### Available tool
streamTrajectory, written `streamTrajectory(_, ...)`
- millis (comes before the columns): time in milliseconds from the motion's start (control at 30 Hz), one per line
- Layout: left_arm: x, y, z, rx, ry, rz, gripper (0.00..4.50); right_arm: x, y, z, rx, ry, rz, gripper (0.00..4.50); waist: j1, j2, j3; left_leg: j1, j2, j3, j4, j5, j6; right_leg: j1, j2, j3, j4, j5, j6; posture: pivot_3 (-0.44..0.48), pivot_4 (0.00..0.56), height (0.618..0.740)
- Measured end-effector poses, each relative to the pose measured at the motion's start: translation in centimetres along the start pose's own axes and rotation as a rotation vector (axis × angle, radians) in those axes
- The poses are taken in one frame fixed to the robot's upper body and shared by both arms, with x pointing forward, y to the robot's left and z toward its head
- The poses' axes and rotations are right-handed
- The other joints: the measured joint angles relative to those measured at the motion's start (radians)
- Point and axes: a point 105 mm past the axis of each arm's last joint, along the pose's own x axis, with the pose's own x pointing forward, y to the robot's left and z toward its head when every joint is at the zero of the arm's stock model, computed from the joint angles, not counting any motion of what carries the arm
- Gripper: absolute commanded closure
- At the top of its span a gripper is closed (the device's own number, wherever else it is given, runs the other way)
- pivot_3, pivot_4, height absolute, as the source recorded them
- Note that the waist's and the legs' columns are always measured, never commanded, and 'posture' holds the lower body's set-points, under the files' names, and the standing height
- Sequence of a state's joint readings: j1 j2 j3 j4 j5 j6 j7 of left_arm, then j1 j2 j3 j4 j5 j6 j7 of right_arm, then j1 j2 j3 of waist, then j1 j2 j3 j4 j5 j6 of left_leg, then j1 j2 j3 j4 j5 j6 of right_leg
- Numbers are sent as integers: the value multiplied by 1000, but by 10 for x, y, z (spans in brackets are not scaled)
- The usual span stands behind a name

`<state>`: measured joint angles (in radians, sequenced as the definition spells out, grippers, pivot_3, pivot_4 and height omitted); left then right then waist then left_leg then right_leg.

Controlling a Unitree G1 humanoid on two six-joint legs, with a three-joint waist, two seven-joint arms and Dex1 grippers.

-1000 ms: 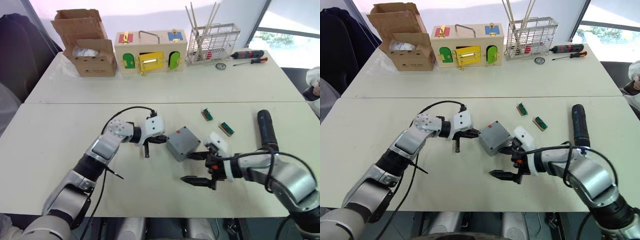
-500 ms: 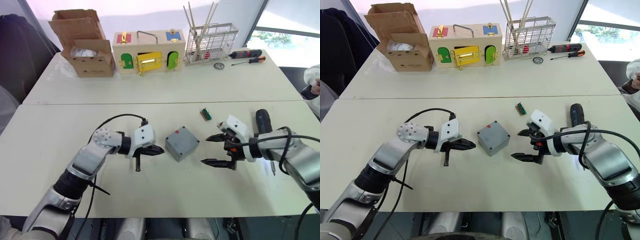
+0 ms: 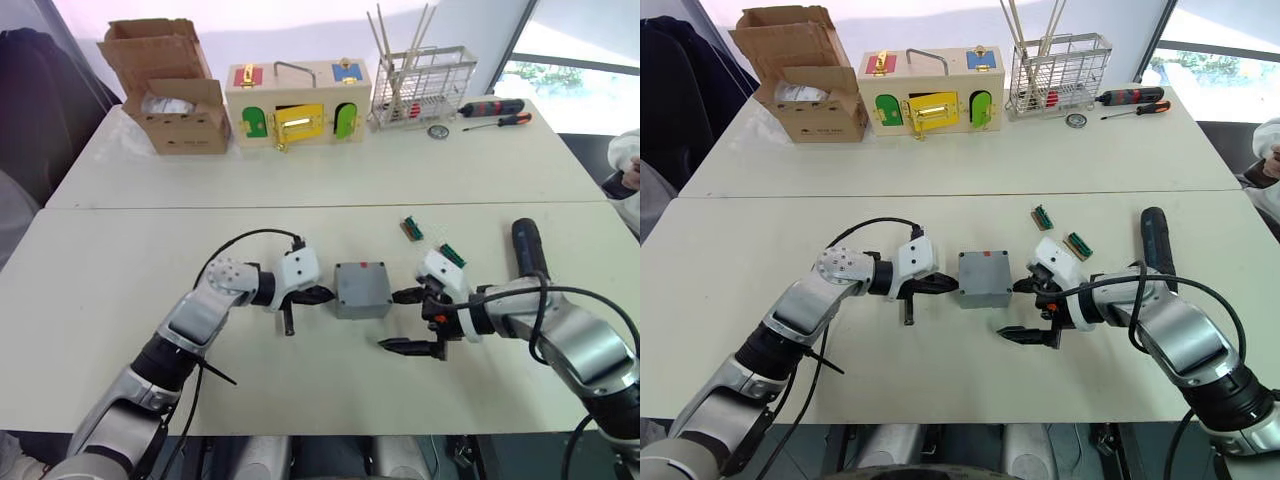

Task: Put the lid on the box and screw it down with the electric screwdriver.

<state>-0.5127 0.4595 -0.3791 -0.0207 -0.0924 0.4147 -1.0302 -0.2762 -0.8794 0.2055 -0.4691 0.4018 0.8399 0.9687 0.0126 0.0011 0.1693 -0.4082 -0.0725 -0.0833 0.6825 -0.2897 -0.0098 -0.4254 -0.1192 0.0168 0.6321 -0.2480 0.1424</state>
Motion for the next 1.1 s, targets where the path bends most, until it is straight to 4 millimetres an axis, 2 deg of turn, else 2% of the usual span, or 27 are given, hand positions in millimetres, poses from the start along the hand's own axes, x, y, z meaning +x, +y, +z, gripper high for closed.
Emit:
streamTrajectory(233,-2,-2,0,3,3,-19,4500,-2,-2,0,1,-1,-25,43,1,0,0,0,0,0,0,0,0,0,0,0,0,0,0,0,150,730)
streamTrajectory(367,-10,-2,6,26,-3,-21,4500,-21,-14,1,1,7,-103,43,0,0,0,0,0,0,0,0,0,0,0,0,0,0,0,0,150,730)
streamTrajectory(500,-30,9,13,-29,-50,37,4500,-49,-27,10,87,-76,-201,43,0,0,0,0,1,0,0,-1,2,0,0,0,0,0,0,0,150,730)
streamTrajectory(600,-61,22,41,-151,-221,99,4500,-78,-51,26,159,-251,-351,43,0,-1,0,0,1,0,0,-3,5,0,0,0,0,0,0,0,150,730)
streamTrajectory(633,-65,23,47,-157,-249,99,4500,-81,-56,27,169,-282,-380,43,0,-1,0,0,1,0,0,-3,5,0,0,0,0,0,0,0,150,730)
streamTrajectory(733,-66,18,63,-173,-303,67,4500,-75,-86,33,189,-410,-494,43,-3,-1,-1,1,0,1,0,1,-1,1,0,1,0,0,0,0,150,730)
streamTrajectory(833,-60,16,65,-183,-303,49,4500,-60,-115,30,207,-441,-595,43,-4,0,-1,0,0,1,-1,1,-1,-1,0,1,1,0,0,0,150,730)
streamTrajectory(933,-55,14,64,-186,-290,44,4500,-48,-137,26,195,-429,-663,732,-6,-1,-1,0,0,1,-1,1,-1,-1,0,1,0,0,0,0,150,730)
streamTrajectory(1100,-52,13,63,-184,-278,46,4500,-29,-153,5,160,-326,-706,2469,-8,-1,-1,0,0,1,-1,1,-2,-1,0,1,0,0,0,0,150,730)
